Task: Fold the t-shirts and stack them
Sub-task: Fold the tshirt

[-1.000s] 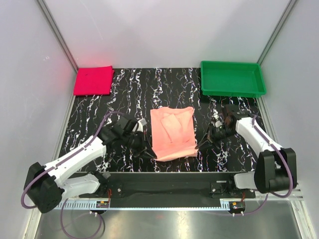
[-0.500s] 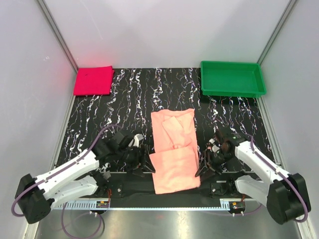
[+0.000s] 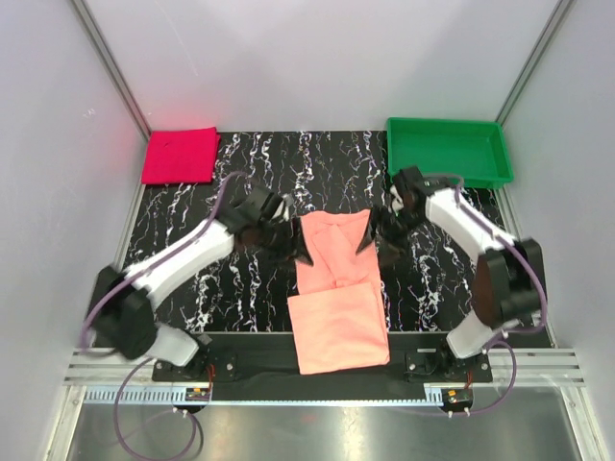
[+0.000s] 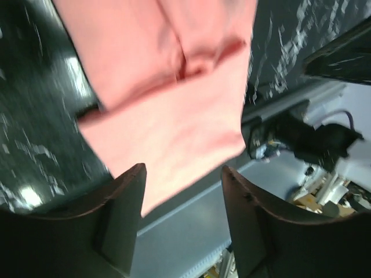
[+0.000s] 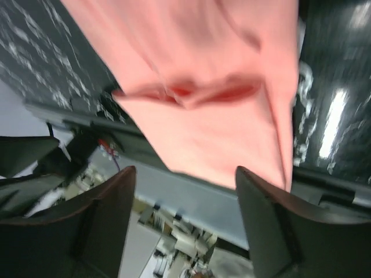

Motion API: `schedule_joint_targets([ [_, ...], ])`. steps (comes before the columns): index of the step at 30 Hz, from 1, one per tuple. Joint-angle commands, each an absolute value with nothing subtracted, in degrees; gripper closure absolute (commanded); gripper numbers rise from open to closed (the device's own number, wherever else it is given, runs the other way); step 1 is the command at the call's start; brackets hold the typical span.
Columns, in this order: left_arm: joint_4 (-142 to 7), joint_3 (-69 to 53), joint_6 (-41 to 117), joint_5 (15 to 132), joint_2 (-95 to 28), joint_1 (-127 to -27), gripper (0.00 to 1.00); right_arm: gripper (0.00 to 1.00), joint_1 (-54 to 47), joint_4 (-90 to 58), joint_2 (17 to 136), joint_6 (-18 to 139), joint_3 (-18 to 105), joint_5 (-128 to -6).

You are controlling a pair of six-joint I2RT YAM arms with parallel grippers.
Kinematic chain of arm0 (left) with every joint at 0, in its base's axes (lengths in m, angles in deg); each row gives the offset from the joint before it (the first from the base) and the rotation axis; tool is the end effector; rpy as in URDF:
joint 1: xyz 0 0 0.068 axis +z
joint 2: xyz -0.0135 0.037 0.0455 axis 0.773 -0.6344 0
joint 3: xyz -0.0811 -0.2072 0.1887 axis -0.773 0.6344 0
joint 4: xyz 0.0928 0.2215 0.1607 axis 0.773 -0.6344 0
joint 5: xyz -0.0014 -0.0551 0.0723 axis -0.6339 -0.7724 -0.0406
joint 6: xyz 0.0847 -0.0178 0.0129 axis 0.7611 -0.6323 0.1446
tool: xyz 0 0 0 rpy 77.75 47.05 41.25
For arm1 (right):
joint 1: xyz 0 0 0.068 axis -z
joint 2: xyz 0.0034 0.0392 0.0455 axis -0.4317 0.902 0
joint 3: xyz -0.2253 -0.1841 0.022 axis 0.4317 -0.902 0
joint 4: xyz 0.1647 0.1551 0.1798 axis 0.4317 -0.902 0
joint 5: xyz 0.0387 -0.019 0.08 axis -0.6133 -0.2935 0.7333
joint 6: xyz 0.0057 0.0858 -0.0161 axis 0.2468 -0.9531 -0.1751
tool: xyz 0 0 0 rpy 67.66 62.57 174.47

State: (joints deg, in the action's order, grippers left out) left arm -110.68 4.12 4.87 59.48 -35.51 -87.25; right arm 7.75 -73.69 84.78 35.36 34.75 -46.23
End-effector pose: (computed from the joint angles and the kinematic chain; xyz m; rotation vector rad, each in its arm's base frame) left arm 0.2349 -0.2111 0.2434 -0.0522 2.8196 -0.9466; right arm 0.2883 0.1321 0.2072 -0.3093 -2.9516 -0.7914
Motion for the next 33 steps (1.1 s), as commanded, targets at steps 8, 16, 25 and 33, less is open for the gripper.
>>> schedule_joint_targets([
  [8,-102.95,-12.22,14.64,62.69,-67.51,-80.42,0.5,0.34,8.44,-66.67,110.24,41.92,54.96,-61.36],
  [16,-109.09,-22.76,16.75,63.31,-80.08,-74.28,0.5,0.34,7.65,-63.77,118.58,41.4,60.85,-55.92],
  [25,-115.6,-37.35,21.84,65.33,-84.14,-69.43,0.46,0.3,7.39,-70.96,128.34,45.35,79.22,-55.56],
  [33,-117.01,-28.42,24.13,66.21,-65.79,-69.87,0.28,0.19,7.47,-73.09,114.41,51.14,67.39,-56.98],
])
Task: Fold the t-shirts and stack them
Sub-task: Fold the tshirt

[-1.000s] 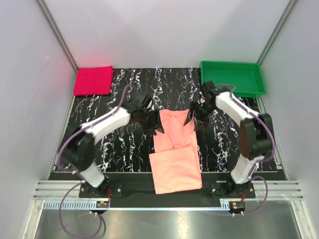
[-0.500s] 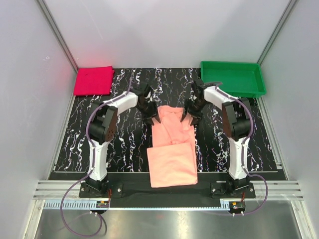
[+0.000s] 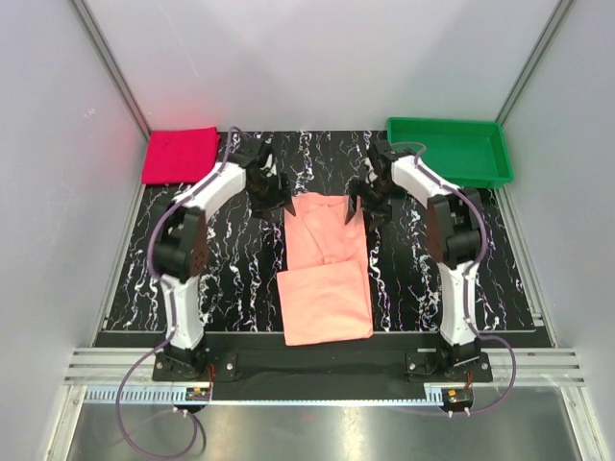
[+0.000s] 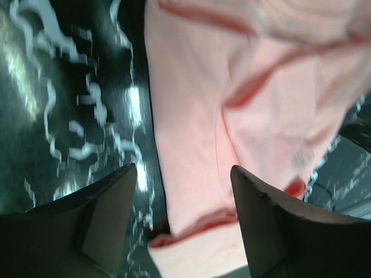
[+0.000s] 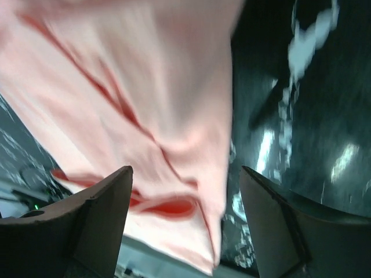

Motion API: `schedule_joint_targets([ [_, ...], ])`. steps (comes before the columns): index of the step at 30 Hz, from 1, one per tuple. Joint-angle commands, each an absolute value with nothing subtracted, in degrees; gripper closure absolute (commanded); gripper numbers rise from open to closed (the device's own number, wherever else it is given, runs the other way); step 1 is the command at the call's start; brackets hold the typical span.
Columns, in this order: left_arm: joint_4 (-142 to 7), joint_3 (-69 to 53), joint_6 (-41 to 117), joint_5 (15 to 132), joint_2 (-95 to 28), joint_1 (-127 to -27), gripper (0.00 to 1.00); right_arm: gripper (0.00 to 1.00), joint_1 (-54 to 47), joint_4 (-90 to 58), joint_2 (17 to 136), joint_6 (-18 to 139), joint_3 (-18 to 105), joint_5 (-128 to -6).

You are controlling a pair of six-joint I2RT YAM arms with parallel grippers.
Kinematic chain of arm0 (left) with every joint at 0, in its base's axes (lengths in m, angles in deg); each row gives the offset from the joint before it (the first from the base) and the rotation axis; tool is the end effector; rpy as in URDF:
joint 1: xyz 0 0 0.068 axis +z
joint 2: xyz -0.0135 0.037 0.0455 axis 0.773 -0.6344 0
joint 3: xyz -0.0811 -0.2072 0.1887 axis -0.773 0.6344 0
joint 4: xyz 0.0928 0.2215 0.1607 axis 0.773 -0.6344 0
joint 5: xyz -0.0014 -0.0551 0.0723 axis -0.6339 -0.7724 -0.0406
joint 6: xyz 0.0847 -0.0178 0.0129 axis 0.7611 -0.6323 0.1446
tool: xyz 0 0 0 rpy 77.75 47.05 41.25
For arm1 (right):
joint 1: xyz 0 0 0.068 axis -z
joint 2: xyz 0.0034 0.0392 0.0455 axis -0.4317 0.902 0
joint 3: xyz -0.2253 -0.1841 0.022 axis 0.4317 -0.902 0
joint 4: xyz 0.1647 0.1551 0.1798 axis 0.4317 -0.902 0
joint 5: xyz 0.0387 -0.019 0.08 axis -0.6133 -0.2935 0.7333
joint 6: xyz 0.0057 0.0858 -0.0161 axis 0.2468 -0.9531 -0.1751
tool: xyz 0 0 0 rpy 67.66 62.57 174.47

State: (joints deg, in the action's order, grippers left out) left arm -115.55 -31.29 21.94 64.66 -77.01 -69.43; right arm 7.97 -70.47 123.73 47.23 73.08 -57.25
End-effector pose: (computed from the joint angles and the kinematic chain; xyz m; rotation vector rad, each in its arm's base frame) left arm 0.4521 -0.1779 0.1713 -0.1530 2.8582 -0.6045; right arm 0.4703 0.1742 0.1390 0.0215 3.0016 0.5450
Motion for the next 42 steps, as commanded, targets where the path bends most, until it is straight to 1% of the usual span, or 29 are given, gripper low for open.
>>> schedule_joint_targets([
  [1,-116.84,-26.32,24.13,65.6,-62.46,-69.87,0.28,0.2,7.39,-71.26,112.72,51.59,64.67,-55.66],
  [2,-116.49,-21.25,23.79,64.99,-60.77,-69.87,0.29,0.22,7.39,-70.37,111.31,51.94,59.94,-53.21],
  [3,-115.27,-18.67,23.61,64.11,-59.36,-69.87,0.34,0.23,7.04,-69.66,108.95,52.29,58.07,-52.49],
  [4,-114.56,-15.52,22.65,62.45,-56.65,-69.87,0.37,0.29,6.86,-68.44,107.88,52.3,56.31,-51.87],
  [5,-113.68,-10.09,22.2,61.91,-55.41,-69.87,0.41,0.3,6.68,-67.47,106.91,51.86,53.07,-50.56],
  [7,-110.79,-4.52,20.98,60.77,-53.12,-69.96,0.47,0.33,5.54,-64.49,104.54,51.68,50.24,-48.37],
  [9,-108.33,1.7,20.18,59.45,-50.74,-70.48,0.47,0.34,4.14,-63.42,104.01,51.42,47.69,-47.21],
  [13,-106.3,6.56,19.39,59.18,-50.21,-73.29,0.43,0.34,2.99,-62.02,104.62,51.68,45.84,-47.21],
  [17,-104.01,9.47,18.07,59.8,-50.21,-74.97,0.44,0.34,2.9,-61.57,105.5,53.17,44.78,-46.95],
  [20,-102.69,11.49,17.02,60.85,-49.95,-75.32,0.44,0.36,2.9,-61.39,106.2,53.96,44.52,-46.86],
  [23,-101.11,11.41,16.4,60.32,-51.61,-75.32,0.46,0.39,2.81,-61.39,107.17,54.05,44.6,-46.6],
  [30,-100.4,10.45,16.4,62.17,-54.6,-75.32,0.47,0.39,2.46,-61.74,107.87,54.32,44.87,-46.86],
  [34,-99.88,9.92,16.14,61.38,-56.19,-75.32,0.5,0.42,2.38,-61.83,107.96,54.49,44.34,-46.07],
  [36,-99.09,9.83,15.79,60.85,-56.19,-75.32,0.52,0.45,2.2,-61.57,107.78,54.49,43.9,-46.07],
  [37,-99.0,9.74,15.52,60.85,-56.19,-75.32,0.56,0.47,2.2,-61.4,107.7,54.41,43.9,-45.46],
  [40,-98.91,9.3,15.52,61.11,-55.57,-75.32,0.6,0.53,2.11,-61.04,107.78,54.23,44.08,-44.32],
  [41,-98.82,9.13,15.43,61.2,-55.4,-75.32,0.63,0.54,2.02,-60.95,107.78,53.88,44.16,-44.05],
  [42,-98.91,9.04,15.43,61.2,-54.96,-75.32,0.66,0.59,2.11,-61.04,107.7,53.79,44.08,-43.79],
])
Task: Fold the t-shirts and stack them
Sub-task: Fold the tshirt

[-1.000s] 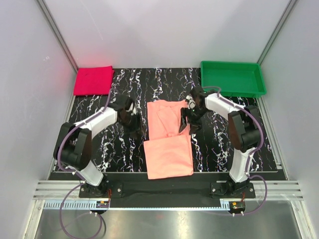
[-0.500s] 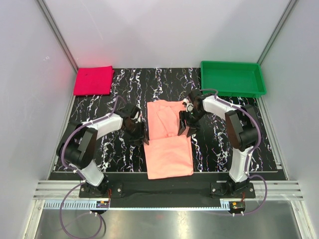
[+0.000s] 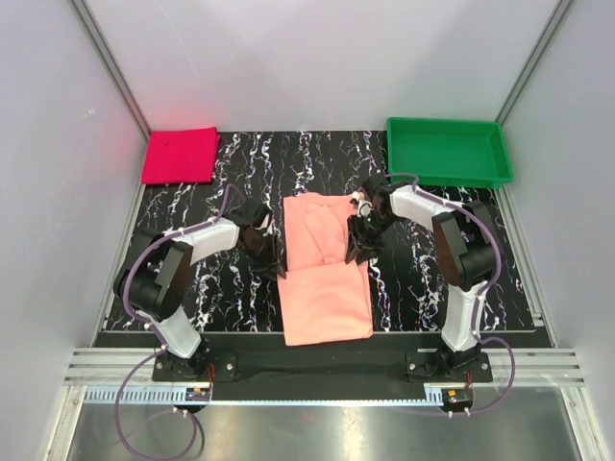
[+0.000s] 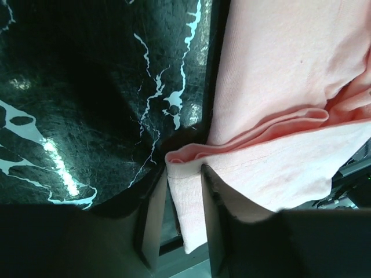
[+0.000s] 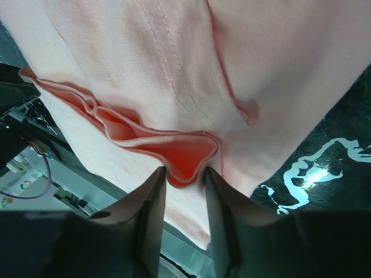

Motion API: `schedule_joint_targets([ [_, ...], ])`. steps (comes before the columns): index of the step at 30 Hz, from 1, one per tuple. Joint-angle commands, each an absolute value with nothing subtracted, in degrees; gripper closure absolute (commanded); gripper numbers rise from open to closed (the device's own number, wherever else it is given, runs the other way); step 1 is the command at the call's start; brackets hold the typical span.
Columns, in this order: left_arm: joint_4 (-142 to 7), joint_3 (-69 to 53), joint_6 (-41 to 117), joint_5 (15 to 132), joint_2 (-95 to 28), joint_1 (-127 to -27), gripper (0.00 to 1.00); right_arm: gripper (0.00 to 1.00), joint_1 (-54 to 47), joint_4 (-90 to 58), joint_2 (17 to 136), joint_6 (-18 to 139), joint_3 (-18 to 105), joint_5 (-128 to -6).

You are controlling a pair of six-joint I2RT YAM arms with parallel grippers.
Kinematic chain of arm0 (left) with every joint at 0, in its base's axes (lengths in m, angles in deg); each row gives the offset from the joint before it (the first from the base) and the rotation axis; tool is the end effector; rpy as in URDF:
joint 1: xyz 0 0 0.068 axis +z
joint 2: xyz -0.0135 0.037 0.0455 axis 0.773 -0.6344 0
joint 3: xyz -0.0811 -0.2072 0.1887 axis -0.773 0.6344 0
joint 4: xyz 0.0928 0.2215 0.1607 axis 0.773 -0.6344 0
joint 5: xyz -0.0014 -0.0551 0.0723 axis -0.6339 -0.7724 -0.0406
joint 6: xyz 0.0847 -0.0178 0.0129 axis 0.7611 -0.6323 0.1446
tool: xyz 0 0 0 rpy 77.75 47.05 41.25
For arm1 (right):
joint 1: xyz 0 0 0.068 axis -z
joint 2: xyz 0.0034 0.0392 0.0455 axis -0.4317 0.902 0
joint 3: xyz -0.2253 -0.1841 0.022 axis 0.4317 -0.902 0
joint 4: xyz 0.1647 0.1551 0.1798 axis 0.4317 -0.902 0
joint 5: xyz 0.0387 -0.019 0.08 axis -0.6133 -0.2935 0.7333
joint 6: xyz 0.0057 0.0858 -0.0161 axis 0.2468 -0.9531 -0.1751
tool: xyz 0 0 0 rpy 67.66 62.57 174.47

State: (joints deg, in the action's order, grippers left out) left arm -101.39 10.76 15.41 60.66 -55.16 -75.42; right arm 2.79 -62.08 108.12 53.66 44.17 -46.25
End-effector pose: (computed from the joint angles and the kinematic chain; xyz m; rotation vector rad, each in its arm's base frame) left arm 0.2903 -0.1647 0.1091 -0.1858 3.0155 -0.6841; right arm 0.3560 0.1901 0.1198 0.2790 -2.9802 -0.7859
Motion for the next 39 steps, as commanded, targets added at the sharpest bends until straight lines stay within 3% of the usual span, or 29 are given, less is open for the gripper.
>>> schedule_joint_targets([
  [1,-98.99,8.6,15.43,61.03,-54.78,-75.32,0.69,0.62,2.11,-61.13,107.61,53.79,44.08,-44.04],
  [6,-99.78,7.81,14.29,59.71,-51.8,-75.93,0.97,0.91,2.11,-62.97,103.57,51.16,42.59,-46.85],
  [11,-101.98,5.09,13.06,59.36,-47.93,-78.74,1.0,0.99,2.11,-64.38,96.12,47.03,39.69,-49.05],
  [17,-103.04,2.71,11.04,59.36,-45.99,-81.21,1.0,1.0,2.11,-66.22,89.16,44.12,36.87,-50.37],
  [25,-104.35,-0.01,12.44,60.23,-49.5,-81.3,1.0,1.0,2.2,-67.64,88.89,45.35,37.31,-55.9],
  [39,-104.27,-1.07,15.96,65.5,-57.24,-79.63,1.0,1.0,5.36,-62.53,102.07,50.71,44.42,-55.47],
])
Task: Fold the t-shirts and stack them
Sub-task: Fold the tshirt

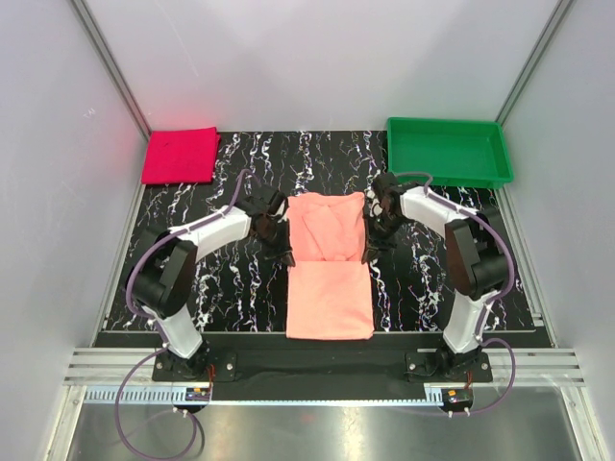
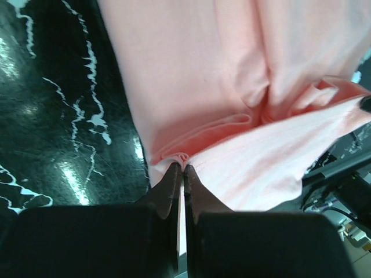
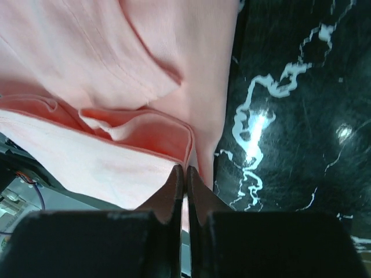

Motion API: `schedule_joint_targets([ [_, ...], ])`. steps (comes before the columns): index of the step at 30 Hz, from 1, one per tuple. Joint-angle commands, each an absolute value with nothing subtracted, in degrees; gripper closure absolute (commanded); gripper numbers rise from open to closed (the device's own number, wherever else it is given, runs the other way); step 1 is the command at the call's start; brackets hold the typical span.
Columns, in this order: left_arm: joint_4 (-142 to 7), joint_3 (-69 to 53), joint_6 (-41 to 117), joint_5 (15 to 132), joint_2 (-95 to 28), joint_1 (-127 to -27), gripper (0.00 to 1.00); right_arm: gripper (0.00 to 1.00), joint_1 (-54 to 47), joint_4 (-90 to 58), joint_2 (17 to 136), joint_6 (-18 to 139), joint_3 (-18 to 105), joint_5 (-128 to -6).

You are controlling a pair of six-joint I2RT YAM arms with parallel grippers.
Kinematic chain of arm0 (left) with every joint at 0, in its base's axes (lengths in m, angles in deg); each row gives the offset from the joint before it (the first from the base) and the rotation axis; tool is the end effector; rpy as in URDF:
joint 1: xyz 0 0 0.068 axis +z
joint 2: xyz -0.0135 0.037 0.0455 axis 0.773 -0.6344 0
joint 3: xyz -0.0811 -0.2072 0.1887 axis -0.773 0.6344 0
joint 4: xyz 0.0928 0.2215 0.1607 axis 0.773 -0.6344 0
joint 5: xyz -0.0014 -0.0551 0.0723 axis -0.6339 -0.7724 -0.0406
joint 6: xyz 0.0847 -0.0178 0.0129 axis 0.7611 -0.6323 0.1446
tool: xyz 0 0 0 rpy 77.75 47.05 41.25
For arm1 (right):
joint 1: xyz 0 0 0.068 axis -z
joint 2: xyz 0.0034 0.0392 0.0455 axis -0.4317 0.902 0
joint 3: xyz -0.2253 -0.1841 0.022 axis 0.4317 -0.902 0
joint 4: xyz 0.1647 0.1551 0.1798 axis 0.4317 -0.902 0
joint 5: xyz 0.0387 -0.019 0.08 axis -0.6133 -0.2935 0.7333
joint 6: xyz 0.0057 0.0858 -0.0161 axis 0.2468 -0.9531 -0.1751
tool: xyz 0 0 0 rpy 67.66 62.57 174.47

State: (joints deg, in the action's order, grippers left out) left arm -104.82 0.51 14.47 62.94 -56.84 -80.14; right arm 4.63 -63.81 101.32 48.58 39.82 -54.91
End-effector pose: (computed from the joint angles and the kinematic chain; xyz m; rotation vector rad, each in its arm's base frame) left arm 0.3120 -0.2052 0.1484 -0.0697 2.9421 -0.6906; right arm 0.3427 0.1598 0.1373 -0.0906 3.0829 0.5845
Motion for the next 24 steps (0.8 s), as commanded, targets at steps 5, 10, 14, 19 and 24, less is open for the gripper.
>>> schedule_joint_targets([
  [5,-103.21,0.51,16.13,65.86,-57.32,-78.75,1.0,1.0,6.68,-63.59,103.21,52.12,45.57,-56.09],
  [10,-103.13,-0.8,17.19,66.65,-60.22,-78.22,1.0,1.0,7.74,-62.98,105.76,52.56,46.01,-54.86],
  [14,-103.22,-1.33,17.72,67.53,-61.11,-77.78,1.0,0.98,7.82,-61.83,108.39,52.12,46.62,-54.07],
  [19,-103.65,-1.51,18.59,69.02,-61.37,-77.61,1.0,0.93,7.74,-62.45,110.86,52.21,49.87,-54.85],
  [24,-106.02,-3.79,19.74,69.9,-59.19,-77.61,0.63,0.75,7.74,-66.56,112.27,52.39,53.91,-57.66],
])
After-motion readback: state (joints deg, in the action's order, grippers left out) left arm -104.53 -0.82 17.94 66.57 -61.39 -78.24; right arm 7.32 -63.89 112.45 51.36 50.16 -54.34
